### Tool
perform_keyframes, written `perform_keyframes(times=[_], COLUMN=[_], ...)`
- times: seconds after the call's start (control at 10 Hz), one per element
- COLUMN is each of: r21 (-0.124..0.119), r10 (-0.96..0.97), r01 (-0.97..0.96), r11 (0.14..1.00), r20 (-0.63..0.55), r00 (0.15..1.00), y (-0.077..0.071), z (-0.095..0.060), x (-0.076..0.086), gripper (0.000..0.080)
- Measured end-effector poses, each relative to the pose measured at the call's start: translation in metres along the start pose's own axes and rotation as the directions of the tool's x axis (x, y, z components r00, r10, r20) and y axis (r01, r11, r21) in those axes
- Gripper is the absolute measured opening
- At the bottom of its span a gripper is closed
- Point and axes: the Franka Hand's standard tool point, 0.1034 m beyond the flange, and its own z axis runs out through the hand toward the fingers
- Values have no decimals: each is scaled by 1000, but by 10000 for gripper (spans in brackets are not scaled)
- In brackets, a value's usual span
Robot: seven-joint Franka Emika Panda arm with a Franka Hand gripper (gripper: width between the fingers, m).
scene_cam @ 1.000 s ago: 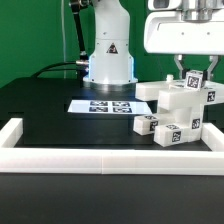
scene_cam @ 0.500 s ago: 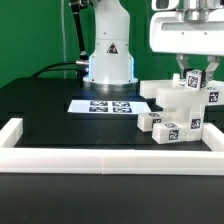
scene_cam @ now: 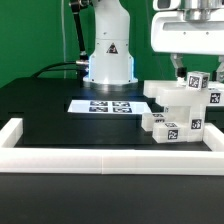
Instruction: Assemble chair
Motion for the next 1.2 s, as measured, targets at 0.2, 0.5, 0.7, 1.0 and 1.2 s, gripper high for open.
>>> perform_keyframes(times=[0.2,0.5,0.7,1.0,1.2], r21=[1,7,2,-6,-12], r10=[-247,-536,-693,-813,-877], r01=[247,536,693,814,877], r11=[969,844,721,581,480], r20=[-6,-29,-36,-36,-34], r00=[969,844,720,581,479], y=[-1,-4,-4,-2,-2], z=[-1,-1,-1,-1,-1], x=[0,-3,-2,2,2], gripper=[643,649,649,649,649])
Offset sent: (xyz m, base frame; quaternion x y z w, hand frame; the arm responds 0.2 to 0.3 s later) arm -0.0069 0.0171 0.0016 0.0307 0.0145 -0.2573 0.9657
